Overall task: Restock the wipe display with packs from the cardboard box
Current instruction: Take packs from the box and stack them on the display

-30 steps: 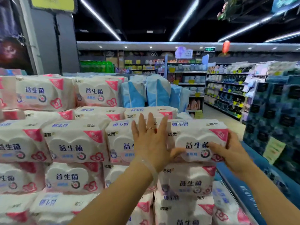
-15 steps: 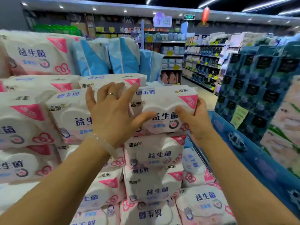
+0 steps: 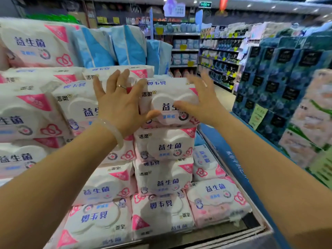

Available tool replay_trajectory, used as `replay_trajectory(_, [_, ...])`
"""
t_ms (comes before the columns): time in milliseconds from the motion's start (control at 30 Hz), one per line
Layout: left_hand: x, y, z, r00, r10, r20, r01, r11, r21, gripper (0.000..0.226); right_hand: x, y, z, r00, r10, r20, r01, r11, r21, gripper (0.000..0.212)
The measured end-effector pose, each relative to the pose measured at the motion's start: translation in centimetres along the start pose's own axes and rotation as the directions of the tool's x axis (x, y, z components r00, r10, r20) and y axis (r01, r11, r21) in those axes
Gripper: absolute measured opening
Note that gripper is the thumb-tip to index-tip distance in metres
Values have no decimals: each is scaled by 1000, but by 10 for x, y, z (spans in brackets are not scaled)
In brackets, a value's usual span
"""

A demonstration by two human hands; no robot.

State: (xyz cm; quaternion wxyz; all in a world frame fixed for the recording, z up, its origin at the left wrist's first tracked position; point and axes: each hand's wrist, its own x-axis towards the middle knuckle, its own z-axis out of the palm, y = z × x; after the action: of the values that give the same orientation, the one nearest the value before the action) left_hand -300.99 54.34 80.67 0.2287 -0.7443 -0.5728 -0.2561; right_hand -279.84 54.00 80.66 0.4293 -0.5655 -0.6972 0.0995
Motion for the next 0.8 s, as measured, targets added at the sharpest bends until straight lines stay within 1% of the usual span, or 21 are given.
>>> replay_trajectory(33, [-1,-1,1,1000,25,-3,-25,1000,4,85,0,-1,2,1000,1,19,0,1000,-25,76])
replay_trajectory(100, [-3,-4,2,998,68,-14,-68,998,-12,85,1,-2,2,999,23,34,-21,998,-52,71])
replay_trajectory(167, [-6,-5,1,997,82,-3,-82,996,-30,85,0,-4,-2,997,51,56,-45,994,-101,76])
replay_trajectory(233, [-10,-5,-1,997,79,13,-79,996,-34,88,-1,-9,-7,993,96,64,-80,975,-209,86])
replay_trajectory(267, [-13,-5,-2,997,77,20,-76,996,-41,90,-4,-13,-8,994,96,44,-79,957,-279,90])
replay_trajectory(300, [-16,-6,-5,997,72,33,-71,996,-51,90,-7,-17,-7,998,62,6,-56,935,-350,92])
replay_trajectory(367, [-21,-7,-10,996,63,57,-58,995,-82,91,-15,-28,-5,996,-71,-59,37,891,-452,90])
replay_trajectory(400, [-25,-7,-11,996,57,62,-51,994,-99,92,-20,-35,-2,989,-133,-57,89,870,-486,87])
replay_trajectory(467, [-35,-7,-14,999,49,21,-46,990,-136,92,-28,-51,7,978,-207,5,180,835,-520,80])
replay_trajectory(533, [-46,-10,-16,998,53,-35,-58,984,-166,91,-37,-66,22,962,-260,79,261,806,-532,77])
replay_trajectory(567, [-54,-13,-16,998,52,-40,-58,984,-171,89,-42,-74,31,951,-286,114,302,797,-523,76])
replay_trajectory(600, [-63,-18,-15,997,52,-49,-59,986,-157,88,-47,-82,40,938,-311,151,344,792,-505,76])
replay_trajectory(667, [-83,-34,-11,995,46,-88,-53,996,-76,82,-58,-95,62,910,-344,231,414,789,-455,77])
replay_trajectory(733, [-108,-58,-8,997,4,-71,-4,1000,-8,84,-72,-107,88,879,-359,313,464,794,-394,77])
replay_trajectory(800, [-140,-85,-7,998,-58,-19,59,997,48,86,-86,-116,122,831,-427,358,540,773,-333,78])
